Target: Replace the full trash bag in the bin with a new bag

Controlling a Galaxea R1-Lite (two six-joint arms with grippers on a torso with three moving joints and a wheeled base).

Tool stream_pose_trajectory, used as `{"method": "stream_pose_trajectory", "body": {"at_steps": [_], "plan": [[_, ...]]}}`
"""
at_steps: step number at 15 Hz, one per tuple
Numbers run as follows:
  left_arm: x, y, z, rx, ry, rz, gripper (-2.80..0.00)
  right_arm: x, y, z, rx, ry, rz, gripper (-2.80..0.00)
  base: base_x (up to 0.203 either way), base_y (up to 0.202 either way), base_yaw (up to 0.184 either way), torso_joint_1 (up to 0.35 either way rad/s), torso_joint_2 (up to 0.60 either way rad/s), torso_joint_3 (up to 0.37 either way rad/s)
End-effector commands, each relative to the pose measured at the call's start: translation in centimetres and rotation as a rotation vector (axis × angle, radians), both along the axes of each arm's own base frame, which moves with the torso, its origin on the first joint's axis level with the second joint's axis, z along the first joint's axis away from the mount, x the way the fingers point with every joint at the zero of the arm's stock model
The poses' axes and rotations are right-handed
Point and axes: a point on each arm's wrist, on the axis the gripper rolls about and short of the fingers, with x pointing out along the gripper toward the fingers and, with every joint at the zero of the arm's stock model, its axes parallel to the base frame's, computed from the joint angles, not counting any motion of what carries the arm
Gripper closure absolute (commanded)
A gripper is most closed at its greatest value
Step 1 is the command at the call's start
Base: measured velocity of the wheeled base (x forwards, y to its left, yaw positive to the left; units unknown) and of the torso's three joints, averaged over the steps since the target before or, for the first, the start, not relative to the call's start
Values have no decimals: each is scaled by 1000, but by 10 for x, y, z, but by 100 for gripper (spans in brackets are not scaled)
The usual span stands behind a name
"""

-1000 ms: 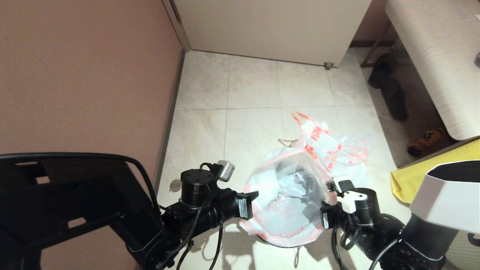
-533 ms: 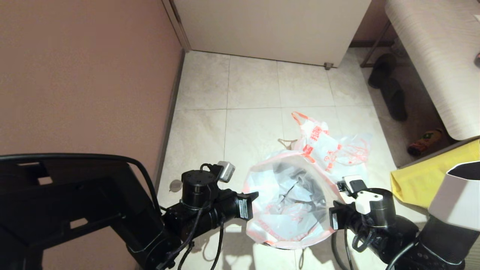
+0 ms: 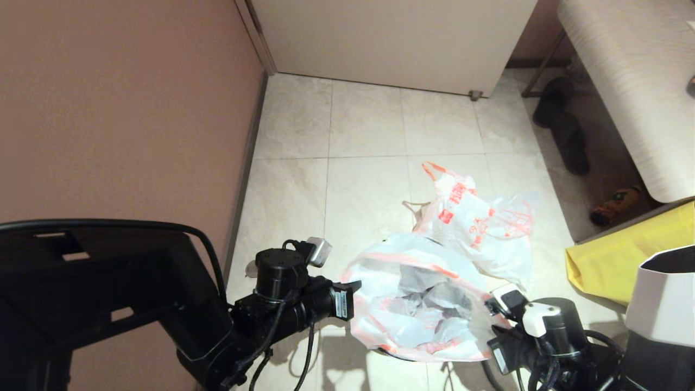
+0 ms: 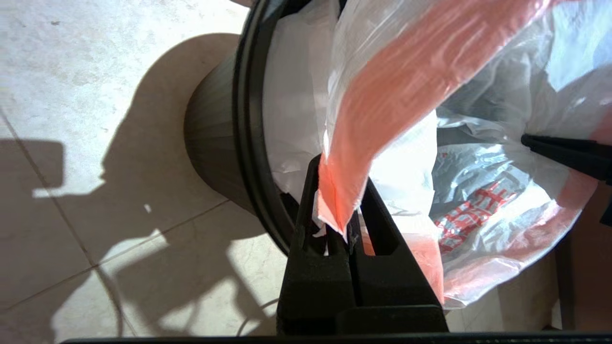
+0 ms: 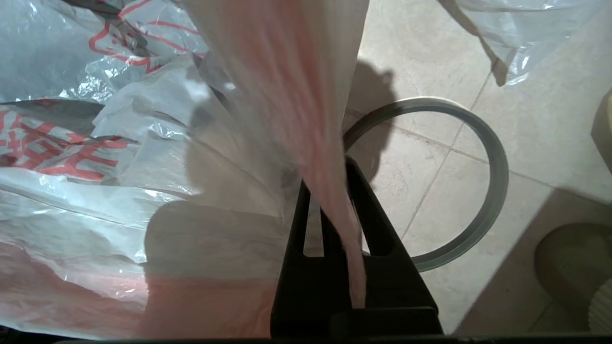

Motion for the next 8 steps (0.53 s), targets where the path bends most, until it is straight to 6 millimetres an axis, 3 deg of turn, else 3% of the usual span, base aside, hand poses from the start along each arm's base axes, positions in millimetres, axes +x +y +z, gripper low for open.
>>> {"method": "stream_pose_trajectory", "body": {"at_steps": [1, 5, 8], "plan": [[4, 4, -4, 7, 1, 12, 0, 0, 1, -13, -14, 38, 6, 0, 0, 0, 0, 0, 0, 0], [13, 24, -16, 131, -15, 25, 0, 11, 4, -53, -44, 105, -3, 0, 0, 0, 0, 0, 0, 0], [19, 32, -28, 204, 10, 15, 0, 28, 7, -60, -10, 37, -22, 0, 0, 0, 0, 0, 0, 0]]}}
